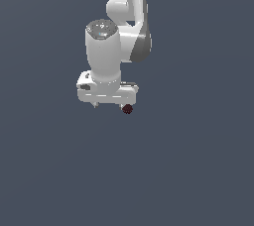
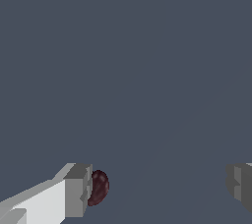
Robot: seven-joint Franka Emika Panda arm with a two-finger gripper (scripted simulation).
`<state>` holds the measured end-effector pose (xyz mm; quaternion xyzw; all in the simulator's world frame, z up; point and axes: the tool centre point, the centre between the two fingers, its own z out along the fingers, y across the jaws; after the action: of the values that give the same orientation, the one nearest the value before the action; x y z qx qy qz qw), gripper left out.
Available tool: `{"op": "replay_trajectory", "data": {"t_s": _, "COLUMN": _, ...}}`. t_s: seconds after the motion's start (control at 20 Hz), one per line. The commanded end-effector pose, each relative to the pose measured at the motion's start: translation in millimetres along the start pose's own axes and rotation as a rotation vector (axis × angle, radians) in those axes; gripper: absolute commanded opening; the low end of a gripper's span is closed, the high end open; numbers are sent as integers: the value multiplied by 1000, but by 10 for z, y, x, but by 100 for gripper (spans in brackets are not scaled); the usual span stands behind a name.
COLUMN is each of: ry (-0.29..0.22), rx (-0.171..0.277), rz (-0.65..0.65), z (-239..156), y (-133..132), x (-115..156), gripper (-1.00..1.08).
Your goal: Pick up the object and move it to a goal position.
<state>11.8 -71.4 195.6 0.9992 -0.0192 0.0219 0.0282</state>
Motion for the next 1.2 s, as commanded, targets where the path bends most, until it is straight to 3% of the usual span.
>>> {"op": "replay_trajectory", "data": {"t_s": 0.0, "ry": -1, "rx": 1, "rz": -8, "z": 6, "y": -17, "x": -3, "gripper": 100}}
{"op": "replay_trajectory", "data": {"t_s": 0.55, "ry": -5, "rx": 2, "rz": -142, "z": 121, "y": -63, "x": -83, "gripper": 100}}
{"op": "replay_trajectory", "data": {"t_s": 1.15, "ry": -14, "rx": 11, "rz": -462, "z": 375, "y": -194, "x": -284, "gripper": 100}}
